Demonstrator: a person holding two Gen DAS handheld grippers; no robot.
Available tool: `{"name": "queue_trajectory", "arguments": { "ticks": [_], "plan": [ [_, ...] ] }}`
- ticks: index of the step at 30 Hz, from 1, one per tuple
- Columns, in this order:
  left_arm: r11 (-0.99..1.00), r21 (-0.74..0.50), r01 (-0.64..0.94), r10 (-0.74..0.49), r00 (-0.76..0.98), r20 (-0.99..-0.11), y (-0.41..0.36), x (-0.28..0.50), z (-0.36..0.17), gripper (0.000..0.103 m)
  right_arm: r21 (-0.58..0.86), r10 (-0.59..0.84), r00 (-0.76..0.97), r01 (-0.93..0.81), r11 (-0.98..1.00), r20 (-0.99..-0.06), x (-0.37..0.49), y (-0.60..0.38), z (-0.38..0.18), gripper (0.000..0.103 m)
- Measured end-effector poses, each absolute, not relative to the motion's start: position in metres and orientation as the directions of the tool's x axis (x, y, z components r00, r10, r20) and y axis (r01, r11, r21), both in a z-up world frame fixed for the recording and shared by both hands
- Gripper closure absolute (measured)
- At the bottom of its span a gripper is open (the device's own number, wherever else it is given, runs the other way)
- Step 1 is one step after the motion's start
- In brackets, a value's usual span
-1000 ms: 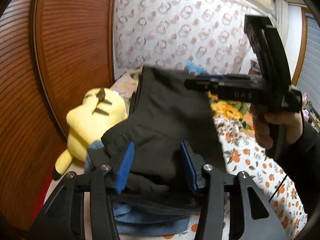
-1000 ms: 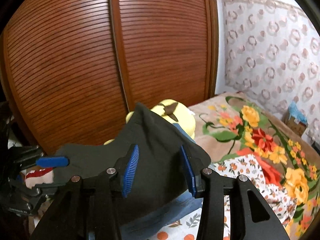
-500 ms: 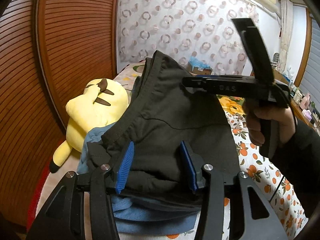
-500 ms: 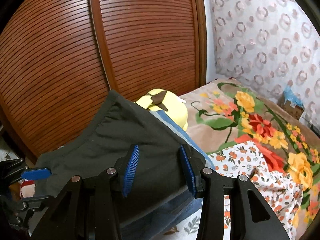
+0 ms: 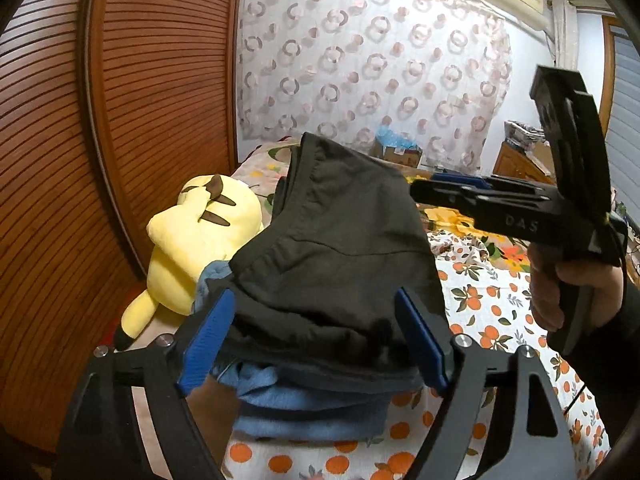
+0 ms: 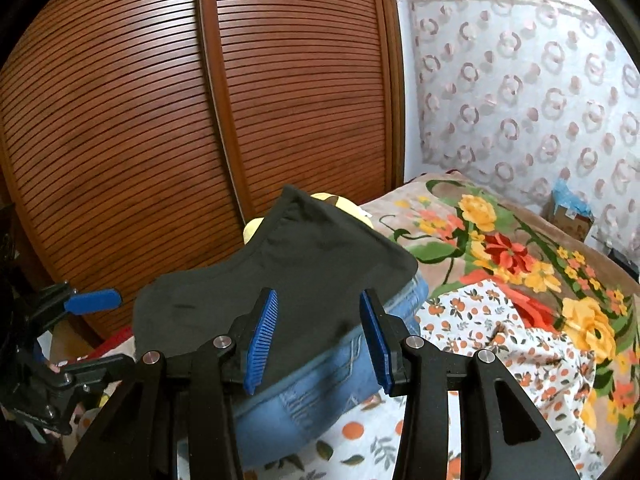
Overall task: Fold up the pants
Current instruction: 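Lower the garment onto the blue jeans stack and open both grippers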
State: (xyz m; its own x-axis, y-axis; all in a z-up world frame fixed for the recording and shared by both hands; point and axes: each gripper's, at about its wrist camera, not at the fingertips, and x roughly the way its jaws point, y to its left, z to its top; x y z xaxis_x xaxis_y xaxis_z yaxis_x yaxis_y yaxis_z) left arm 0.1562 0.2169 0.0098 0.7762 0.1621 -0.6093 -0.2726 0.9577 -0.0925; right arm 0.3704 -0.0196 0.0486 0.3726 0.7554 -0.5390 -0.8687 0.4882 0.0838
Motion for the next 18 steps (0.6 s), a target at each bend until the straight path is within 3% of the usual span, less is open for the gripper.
{"name": "queue_trajectory", "arguments": {
  "ticks": [5,18],
  "plan": [
    [0.953,-0.053,-0.3,0.21,0.773,-0.599,0.211,0.145,0.013,0.001,0.09,0.753,0.378,-0.863,0.498,-0.539,0.355,-0.029,0.049,0.058],
    [0.969,-0.044,-0.245,0.182,0.817,-0.547,0.179,0.108,0.033,0.0,0.083,0.722,0.471,-0.807,0.585,-0.507,0.278,-0.1,0.064,0.055]
  ]
}}
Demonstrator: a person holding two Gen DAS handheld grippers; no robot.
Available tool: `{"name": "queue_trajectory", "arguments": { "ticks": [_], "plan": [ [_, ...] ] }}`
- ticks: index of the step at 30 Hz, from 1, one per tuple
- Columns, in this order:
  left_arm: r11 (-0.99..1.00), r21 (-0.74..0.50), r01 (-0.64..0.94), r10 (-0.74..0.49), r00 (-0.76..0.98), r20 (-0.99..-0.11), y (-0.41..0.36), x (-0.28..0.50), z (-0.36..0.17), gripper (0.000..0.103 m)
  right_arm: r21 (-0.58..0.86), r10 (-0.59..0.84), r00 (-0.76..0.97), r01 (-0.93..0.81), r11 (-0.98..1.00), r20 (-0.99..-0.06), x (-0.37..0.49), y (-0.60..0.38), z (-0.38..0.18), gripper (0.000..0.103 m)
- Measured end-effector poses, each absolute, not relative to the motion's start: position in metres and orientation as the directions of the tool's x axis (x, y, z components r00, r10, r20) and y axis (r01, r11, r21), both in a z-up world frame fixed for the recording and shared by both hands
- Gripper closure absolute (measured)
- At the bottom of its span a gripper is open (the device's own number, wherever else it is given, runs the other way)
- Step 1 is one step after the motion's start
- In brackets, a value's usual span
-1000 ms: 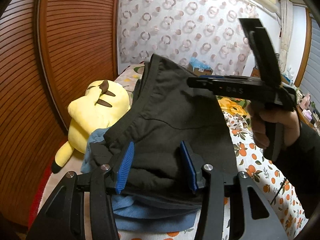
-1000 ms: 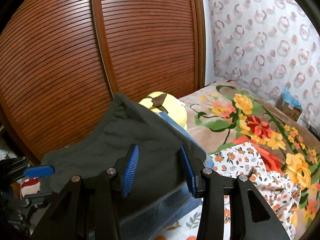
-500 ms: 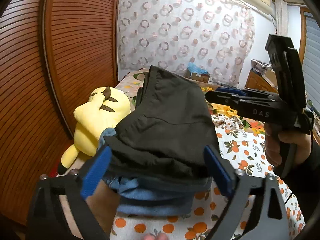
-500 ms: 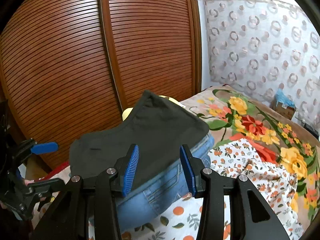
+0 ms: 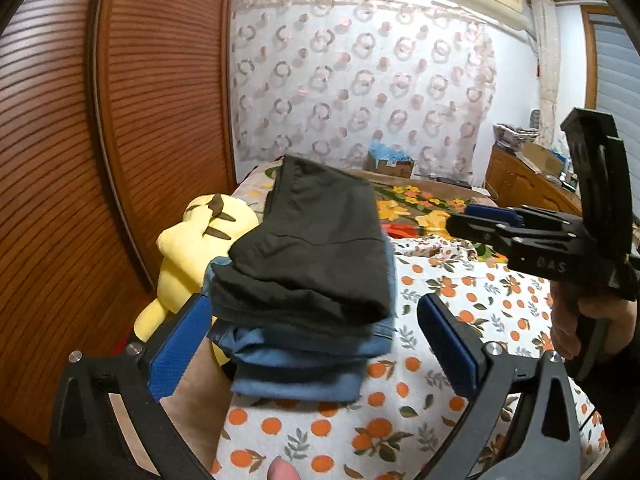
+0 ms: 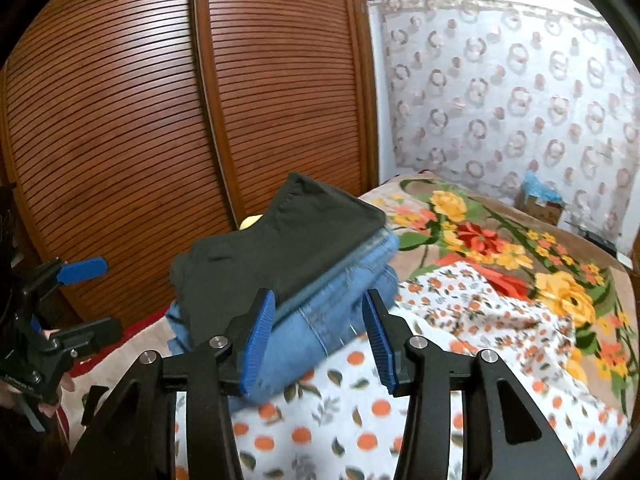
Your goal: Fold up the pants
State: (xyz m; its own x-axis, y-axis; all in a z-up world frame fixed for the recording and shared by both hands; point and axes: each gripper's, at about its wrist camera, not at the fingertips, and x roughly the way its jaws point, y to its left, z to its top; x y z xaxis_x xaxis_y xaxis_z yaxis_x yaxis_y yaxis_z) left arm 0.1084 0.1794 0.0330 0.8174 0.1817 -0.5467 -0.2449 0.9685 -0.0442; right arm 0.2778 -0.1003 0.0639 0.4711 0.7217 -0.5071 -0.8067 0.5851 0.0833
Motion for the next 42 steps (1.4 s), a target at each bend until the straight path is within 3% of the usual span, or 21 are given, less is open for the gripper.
{"name": "queue_trajectory", "arguments": {
  "ticks": [7,16,42],
  "plan": [
    [0.982,-0.039,-0.186,0.136,0.833,-0.537,0.146,0.09,0.033,0.0,0.085,0.694,0.535,-0.76,0.645,-0.482,0.226,-0.144,0.071,0.039],
    [0.989,-0.024,-0.148,0.112,0.839,-0.532,0.107,0.074,0.036,0.001,0.092,0.663,0.58,-0.716,0.692,-0.473,0.175,-0.178,0.069,0.026],
    [0.998,-0.065,0.016,-0.05,0.832,-0.553,0.023,0.04,0.027,0.001,0.067,0.423,0.775,-0.447,0.892,-0.469,0.023,-0.255,0.076,0.025]
  ]
}}
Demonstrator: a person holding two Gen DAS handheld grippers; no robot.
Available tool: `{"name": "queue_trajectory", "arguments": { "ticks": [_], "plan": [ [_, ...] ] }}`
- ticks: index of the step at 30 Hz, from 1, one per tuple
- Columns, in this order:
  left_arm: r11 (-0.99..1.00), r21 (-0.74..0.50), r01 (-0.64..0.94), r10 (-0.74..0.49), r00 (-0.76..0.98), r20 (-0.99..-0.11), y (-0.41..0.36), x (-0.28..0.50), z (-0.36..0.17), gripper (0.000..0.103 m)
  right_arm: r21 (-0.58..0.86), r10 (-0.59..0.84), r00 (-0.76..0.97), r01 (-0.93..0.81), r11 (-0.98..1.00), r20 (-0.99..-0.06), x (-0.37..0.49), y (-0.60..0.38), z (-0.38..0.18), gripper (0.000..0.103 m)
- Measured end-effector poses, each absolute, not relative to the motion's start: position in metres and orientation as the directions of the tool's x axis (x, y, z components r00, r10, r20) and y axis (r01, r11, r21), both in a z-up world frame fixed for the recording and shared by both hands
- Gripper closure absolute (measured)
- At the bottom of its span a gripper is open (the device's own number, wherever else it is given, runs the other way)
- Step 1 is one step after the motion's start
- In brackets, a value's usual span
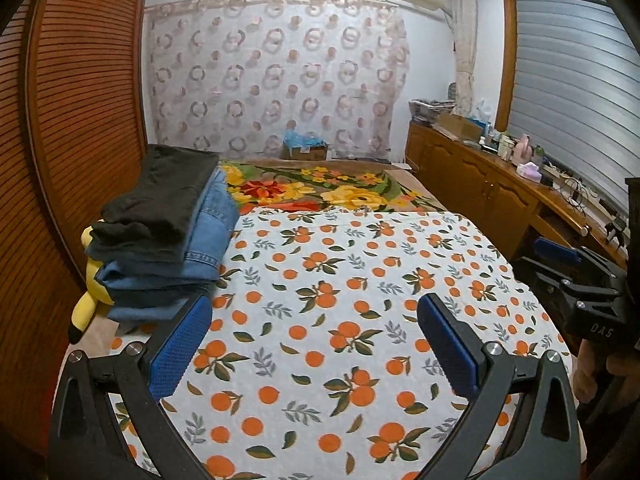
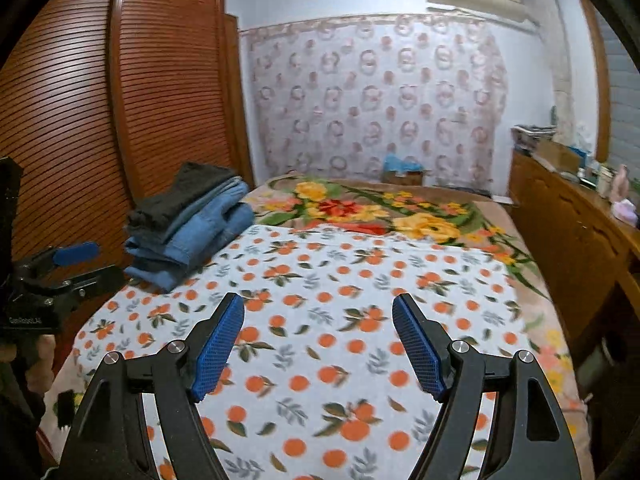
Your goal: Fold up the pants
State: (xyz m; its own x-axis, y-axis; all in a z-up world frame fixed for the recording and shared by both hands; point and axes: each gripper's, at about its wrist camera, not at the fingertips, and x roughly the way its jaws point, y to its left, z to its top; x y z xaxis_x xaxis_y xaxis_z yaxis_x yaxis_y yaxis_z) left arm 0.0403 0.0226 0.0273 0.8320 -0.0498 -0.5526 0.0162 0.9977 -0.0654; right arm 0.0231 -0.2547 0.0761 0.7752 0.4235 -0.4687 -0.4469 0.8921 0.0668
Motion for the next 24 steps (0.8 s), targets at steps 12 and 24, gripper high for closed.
{"name": "queue_trajectory", "arguments": {
  "ticks": [12,24],
  "plan": [
    [0.996,-0.057,0.07,-0.089,0.864,-0.495,-0.004,0.03,0.056,0.0,0.063,0.332,0.849,-0.337,0.939,-0.411,-0.011,-0.271,0.104,0.025],
    [0.996,-0.045,0.08,-0.091,0.9,-0.427,-0.01,0.013,0.091,0.0,0.046,0.31,0.888,-0.314,0.948,-0.339,-0.043,-0.264,0.111,0.025]
  ]
}}
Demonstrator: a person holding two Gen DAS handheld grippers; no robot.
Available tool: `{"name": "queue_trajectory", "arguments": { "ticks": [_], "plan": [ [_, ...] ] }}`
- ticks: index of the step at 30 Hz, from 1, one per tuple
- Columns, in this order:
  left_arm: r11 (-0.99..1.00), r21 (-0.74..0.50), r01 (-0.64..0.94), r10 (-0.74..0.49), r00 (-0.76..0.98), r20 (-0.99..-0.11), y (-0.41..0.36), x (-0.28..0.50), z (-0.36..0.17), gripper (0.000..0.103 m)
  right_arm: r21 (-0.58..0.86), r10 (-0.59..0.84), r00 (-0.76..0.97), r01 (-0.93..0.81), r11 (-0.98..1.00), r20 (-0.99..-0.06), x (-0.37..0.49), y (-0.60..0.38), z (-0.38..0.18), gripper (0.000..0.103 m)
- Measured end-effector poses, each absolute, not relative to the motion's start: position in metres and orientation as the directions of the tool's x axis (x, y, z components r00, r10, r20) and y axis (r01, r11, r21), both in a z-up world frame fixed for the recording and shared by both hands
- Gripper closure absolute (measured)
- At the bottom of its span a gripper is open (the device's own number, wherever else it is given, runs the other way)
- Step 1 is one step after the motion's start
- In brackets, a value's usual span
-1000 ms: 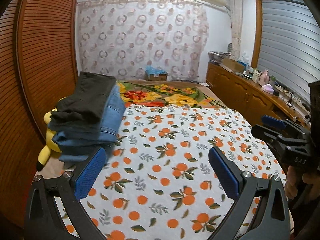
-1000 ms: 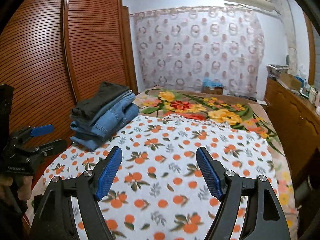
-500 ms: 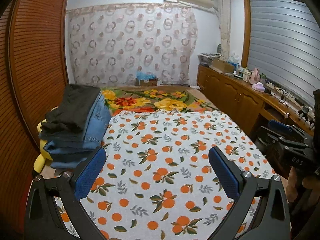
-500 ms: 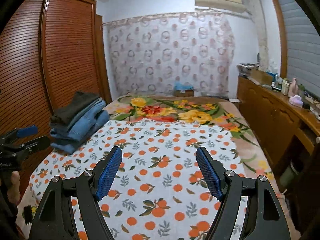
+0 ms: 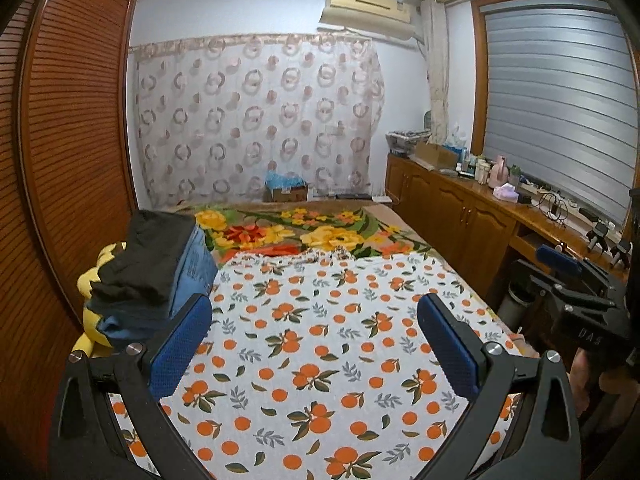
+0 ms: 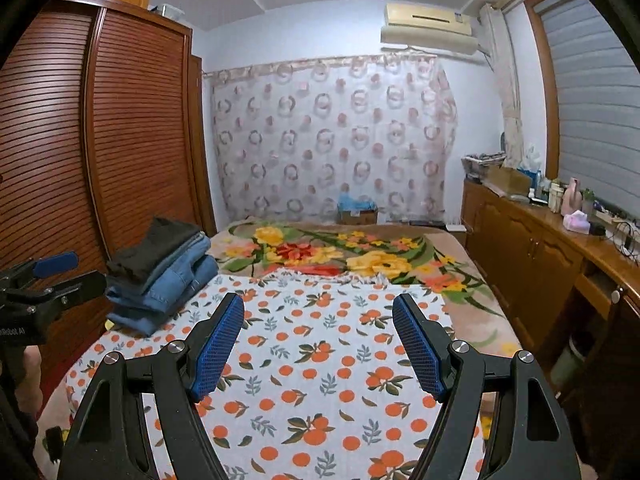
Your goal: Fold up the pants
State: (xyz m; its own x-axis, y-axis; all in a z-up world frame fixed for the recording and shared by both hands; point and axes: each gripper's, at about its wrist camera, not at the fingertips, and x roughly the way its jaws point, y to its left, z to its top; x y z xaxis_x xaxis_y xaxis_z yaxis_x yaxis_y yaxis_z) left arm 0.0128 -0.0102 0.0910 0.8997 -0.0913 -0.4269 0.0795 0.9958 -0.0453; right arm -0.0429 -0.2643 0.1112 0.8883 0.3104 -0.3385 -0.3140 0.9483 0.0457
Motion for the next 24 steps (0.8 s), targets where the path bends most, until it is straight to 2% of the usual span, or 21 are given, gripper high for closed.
{"name": "queue_trajectory", "arguments": {
  "ticks": [24],
  "plan": [
    [0.997,-0.041,0.067,-0.078,0.908,-0.411,-0.01,0.005,0.096,0.0,0.037,0.289,0.899,-0.294,0.955,-0.329,-0.038,-0.273,0.102,0.025]
  ]
}}
